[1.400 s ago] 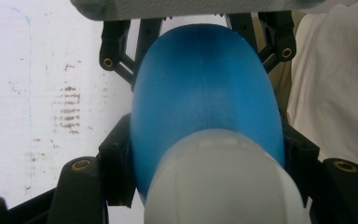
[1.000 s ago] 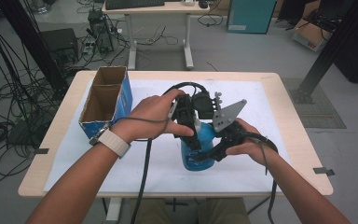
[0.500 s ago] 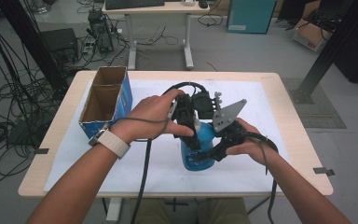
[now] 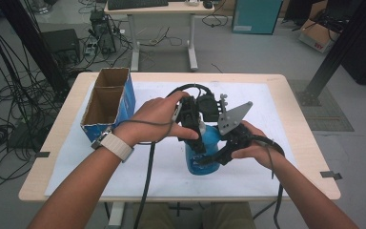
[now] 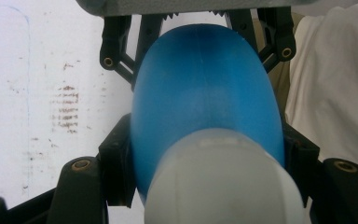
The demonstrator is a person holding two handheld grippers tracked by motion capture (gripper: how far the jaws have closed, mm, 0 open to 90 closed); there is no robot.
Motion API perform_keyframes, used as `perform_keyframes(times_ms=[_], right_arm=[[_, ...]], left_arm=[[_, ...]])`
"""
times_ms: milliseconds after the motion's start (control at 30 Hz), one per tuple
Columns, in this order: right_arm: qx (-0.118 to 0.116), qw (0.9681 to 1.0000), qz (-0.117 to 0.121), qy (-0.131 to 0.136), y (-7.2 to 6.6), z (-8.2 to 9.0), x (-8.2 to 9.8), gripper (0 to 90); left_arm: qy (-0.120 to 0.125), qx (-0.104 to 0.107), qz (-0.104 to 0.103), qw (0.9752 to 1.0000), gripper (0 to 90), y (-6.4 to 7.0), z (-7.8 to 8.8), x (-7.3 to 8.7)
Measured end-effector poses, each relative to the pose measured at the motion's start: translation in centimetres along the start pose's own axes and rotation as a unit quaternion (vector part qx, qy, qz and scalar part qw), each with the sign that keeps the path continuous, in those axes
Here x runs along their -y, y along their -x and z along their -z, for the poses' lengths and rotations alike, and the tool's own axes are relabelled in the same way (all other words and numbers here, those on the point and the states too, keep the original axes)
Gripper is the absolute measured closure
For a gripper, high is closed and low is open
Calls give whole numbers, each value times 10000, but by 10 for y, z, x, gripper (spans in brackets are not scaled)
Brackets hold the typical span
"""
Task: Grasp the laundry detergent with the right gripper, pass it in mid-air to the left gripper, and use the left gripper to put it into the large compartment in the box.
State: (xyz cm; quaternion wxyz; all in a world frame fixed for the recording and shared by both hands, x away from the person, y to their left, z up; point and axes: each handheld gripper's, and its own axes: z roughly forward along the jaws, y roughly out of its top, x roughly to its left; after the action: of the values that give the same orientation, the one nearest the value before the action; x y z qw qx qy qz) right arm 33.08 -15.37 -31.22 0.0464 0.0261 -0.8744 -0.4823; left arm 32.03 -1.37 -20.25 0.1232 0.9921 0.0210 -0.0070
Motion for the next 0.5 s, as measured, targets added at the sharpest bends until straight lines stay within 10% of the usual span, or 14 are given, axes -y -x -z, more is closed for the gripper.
perform_keyframes(times_ms=[500], right_arm=[[4, 10000, 4, 6, -1, 0, 0, 434]], left_arm=[[6, 27, 11, 10000, 371, 1, 0, -1]])
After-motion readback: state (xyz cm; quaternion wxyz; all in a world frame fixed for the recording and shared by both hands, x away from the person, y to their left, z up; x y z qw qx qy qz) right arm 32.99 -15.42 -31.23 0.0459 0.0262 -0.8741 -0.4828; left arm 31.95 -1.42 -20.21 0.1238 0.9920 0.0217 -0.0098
